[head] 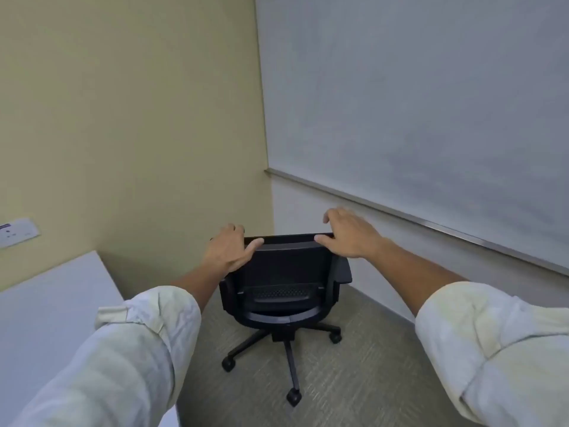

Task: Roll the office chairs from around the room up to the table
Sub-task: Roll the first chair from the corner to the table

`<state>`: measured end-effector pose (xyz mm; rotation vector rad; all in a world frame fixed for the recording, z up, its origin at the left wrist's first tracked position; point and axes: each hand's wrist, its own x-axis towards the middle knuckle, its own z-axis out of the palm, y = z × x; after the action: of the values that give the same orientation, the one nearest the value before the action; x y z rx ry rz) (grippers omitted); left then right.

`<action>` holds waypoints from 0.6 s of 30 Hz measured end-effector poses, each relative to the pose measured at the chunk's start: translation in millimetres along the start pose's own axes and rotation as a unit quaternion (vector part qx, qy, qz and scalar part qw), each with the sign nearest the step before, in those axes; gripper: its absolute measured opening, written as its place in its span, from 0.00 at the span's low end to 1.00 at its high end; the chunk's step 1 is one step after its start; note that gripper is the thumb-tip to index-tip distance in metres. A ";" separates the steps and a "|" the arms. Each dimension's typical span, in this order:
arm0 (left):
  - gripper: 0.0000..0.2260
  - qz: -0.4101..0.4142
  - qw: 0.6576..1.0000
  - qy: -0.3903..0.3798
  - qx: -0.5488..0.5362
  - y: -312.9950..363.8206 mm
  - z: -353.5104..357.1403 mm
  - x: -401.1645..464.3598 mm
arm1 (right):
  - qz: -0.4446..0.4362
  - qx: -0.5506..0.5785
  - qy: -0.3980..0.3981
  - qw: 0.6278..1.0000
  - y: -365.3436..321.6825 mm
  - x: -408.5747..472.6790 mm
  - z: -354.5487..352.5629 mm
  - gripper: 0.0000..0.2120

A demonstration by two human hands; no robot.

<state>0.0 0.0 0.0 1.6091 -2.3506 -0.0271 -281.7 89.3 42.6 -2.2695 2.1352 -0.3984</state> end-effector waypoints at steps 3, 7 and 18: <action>0.31 0.009 0.997 -0.081 0.010 -8.5 30.1 28.1 | 0.002 0.021 -0.084 0.996 15.5 33.1 39.0 0.26; 0.31 -0.006 0.988 -0.153 0.013 -14.6 67.2 46.8 | -0.013 0.020 -0.193 0.981 42.2 58.2 94.0 0.38; 0.37 -0.026 0.981 -0.192 0.011 16.6 85.3 52.9 | -0.147 -0.008 -0.151 0.977 111.0 95.5 129.3 0.31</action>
<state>-53.9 -54.8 -66.7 1.8119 -2.5917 -0.3545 -362.9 -35.2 -84.2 -2.4701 1.6741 -0.0280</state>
